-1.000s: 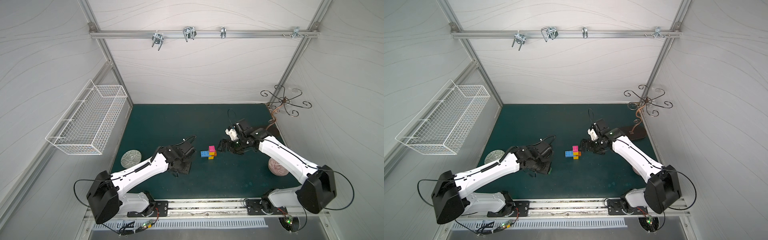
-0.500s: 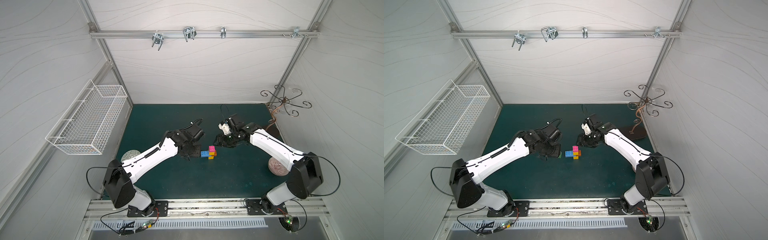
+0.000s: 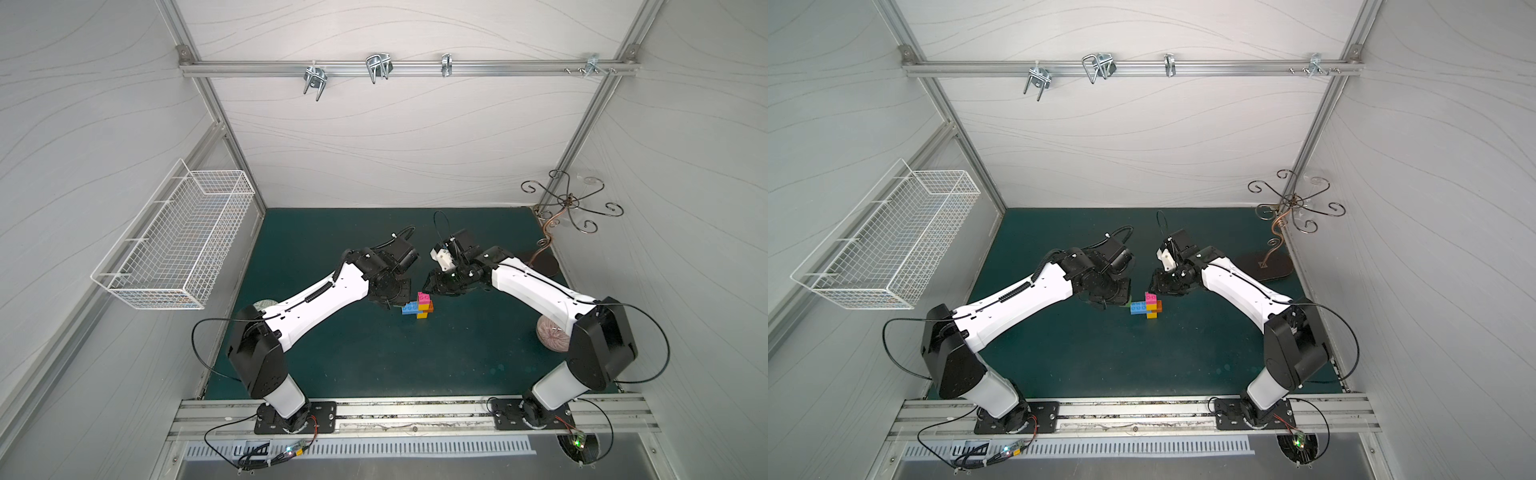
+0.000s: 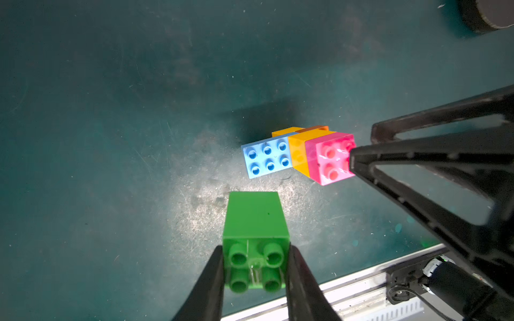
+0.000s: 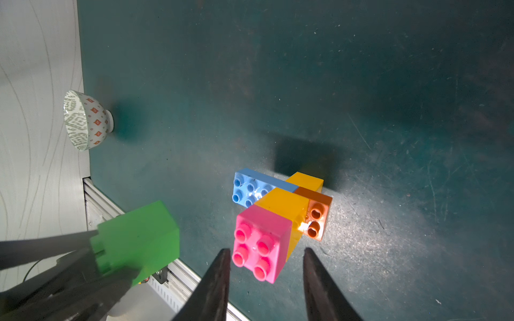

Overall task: Assemble the number 4 with lego
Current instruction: Assemble the lego brick with the lego brick.

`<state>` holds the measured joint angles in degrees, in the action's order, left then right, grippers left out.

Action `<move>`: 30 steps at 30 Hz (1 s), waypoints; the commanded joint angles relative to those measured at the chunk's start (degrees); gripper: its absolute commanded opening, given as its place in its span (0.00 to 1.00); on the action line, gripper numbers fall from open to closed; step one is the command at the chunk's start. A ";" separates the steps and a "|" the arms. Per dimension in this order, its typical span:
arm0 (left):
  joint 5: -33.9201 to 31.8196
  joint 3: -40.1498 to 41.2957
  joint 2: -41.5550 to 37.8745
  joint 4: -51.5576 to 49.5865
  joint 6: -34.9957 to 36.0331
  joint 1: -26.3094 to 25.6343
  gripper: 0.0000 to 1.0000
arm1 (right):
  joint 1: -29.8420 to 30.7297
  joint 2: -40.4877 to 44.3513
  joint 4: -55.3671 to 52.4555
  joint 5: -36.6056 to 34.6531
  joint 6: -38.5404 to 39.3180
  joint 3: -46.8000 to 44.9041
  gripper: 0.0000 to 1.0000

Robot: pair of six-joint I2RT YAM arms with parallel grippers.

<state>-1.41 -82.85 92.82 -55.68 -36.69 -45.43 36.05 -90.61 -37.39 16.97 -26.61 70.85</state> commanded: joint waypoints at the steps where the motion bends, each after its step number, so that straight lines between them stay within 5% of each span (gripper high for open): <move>1: -0.31 -2.58 1.09 -1.04 -0.73 0.25 0.00 | 0.49 -0.43 0.68 -0.08 -0.17 -1.31 0.42; 30: -0.79 -4.40 4.40 -0.83 -0.64 0.21 0.00 | 1.48 -1.54 0.65 -2.23 -0.72 -3.76 0.37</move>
<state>-1.48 -84.53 96.20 -55.92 -36.71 -45.43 37.06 -91.15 -35.77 16.45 -27.22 68.27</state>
